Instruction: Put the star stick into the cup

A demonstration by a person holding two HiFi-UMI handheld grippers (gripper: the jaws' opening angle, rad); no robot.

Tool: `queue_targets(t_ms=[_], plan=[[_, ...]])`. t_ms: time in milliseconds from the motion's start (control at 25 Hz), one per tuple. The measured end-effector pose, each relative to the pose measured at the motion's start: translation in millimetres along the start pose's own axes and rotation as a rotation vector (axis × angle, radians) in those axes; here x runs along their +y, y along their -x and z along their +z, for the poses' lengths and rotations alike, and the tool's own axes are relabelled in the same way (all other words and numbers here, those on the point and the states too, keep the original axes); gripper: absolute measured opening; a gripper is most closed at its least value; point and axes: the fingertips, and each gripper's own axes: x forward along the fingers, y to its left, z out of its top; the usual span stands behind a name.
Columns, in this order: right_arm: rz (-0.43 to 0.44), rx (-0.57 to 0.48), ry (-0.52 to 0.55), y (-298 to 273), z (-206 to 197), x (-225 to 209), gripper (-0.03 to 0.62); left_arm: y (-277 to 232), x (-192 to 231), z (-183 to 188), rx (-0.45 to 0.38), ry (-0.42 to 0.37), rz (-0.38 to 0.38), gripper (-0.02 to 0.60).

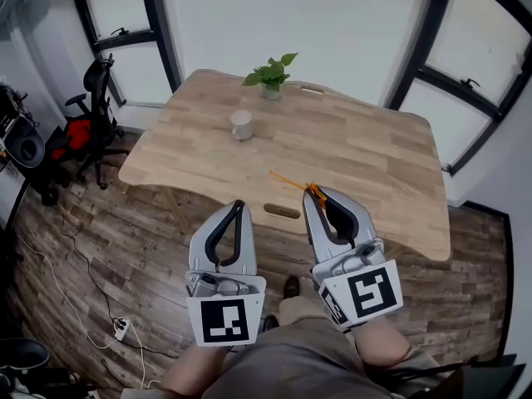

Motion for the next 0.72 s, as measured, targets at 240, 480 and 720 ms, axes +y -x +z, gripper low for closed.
queue_targets(t_ms=[240,480,720], plan=[[-0.001,0.023,-0.027,-38.8,-25.6,-22.6,0.048,-46.2,10.9,-34.8,0.064,0.048,-0.003,0.000],[0.020,0.059,-0.074,-100.7,-56.6,-51.6,0.047,-101.0,34.3,-64.2,0.120,0.036,0.013,0.000],[0.069,0.065,-0.094,-166.2,-68.9,-80.3,0.048,-160.3,58.6,-75.5,0.141,0.016,0.050,0.000]])
